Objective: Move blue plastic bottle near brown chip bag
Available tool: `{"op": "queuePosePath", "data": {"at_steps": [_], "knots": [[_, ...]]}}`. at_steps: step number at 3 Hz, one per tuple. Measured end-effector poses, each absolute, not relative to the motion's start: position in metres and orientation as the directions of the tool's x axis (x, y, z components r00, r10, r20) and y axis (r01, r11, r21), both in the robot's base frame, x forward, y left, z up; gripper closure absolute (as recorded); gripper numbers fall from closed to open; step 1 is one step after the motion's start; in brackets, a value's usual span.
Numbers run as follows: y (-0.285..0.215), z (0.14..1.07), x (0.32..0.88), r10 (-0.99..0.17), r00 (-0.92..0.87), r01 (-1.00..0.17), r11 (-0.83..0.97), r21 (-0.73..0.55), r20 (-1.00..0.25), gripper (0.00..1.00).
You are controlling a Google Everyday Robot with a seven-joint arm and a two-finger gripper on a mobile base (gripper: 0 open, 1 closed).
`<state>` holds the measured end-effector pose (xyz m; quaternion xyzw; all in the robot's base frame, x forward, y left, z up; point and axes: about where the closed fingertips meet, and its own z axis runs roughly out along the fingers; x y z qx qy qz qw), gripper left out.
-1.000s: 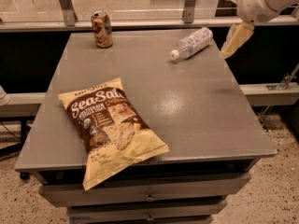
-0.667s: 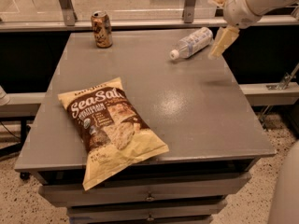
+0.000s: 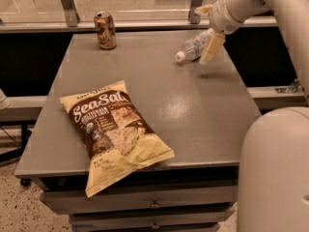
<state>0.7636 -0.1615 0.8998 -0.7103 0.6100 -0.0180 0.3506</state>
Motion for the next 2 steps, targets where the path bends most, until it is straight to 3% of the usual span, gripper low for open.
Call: {"op": "queuePosePath", "data": {"at_steps": [2], "knots": [[-0.146, 0.877, 0.793, -0.913, 0.292, -0.848, -0.108, -0.519, -0.286, 0.0]]}}
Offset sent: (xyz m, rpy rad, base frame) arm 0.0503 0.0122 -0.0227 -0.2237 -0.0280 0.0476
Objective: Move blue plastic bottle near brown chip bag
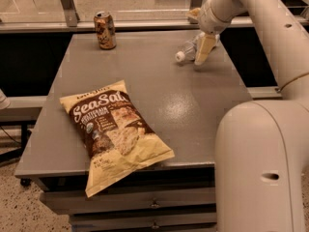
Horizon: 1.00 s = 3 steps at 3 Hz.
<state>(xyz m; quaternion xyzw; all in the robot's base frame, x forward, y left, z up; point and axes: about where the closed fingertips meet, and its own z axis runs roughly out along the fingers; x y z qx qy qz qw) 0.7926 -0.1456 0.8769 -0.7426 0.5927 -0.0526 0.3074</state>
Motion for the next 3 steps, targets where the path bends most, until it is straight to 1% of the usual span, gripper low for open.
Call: {"op": "queuePosePath", "data": {"at_steps": [1, 2, 3], "knots": [[-0.148, 0.868, 0.802, -0.927, 0.3, -0.846, -0.149, -0.512, -0.224, 0.0], [-0.15, 0.859, 0.805, -0.931, 0.322, -0.845, -0.199, -0.495, -0.175, 0.2], [-0.153, 0.854, 0.806, -0.931, 0.332, -0.846, -0.223, -0.484, -0.151, 0.41]]}}
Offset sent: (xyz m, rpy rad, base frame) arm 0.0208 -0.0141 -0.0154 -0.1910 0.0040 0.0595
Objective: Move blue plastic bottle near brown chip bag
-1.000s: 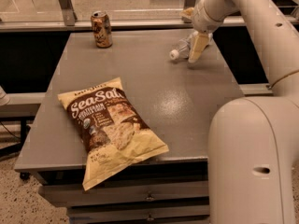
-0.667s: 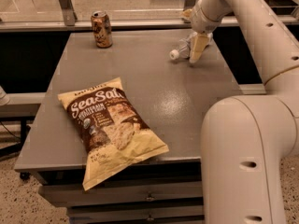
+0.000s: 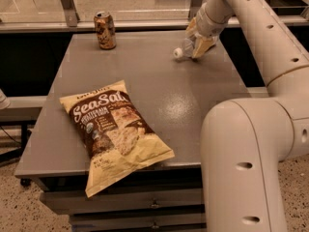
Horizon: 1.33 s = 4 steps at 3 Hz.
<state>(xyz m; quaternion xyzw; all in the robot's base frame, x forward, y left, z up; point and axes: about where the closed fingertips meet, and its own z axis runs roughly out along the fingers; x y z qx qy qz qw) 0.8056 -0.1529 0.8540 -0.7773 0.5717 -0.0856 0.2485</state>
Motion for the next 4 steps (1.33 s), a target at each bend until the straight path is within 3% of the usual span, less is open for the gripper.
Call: {"op": "queuePosePath", "data": {"at_steps": [2, 3, 4], "knots": [[-0.157, 0.868, 0.798, -0.923, 0.358, -0.832, -0.249, -0.495, -0.138, 0.89], [-0.147, 0.897, 0.774, -0.895, 0.41, -0.806, -0.268, -0.527, -0.172, 1.0], [-0.126, 0.926, 0.729, -0.859, 0.459, -0.793, -0.28, -0.541, -0.227, 1.0]]}}
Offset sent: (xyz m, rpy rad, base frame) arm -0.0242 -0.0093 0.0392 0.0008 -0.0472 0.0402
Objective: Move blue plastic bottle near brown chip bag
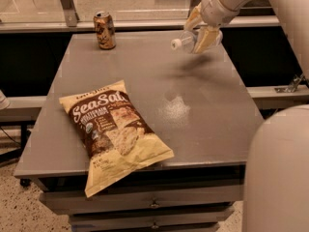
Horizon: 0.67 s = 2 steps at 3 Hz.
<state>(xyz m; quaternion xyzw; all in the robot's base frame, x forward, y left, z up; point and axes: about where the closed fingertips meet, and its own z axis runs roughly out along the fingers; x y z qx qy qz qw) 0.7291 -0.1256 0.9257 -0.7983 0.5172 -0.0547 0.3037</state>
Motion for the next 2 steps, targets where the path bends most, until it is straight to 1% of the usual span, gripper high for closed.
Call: {"op": "queuePosePath", "data": {"at_steps": [1, 2], "knots": [[-0.096, 0.947, 0.68, -0.816, 0.508, -0.774, -0.292, -0.562, -0.275, 1.0], [-0.064, 0.946, 0.625, -0.752, 0.575, -0.746, -0.322, -0.583, -0.322, 1.0]]}}
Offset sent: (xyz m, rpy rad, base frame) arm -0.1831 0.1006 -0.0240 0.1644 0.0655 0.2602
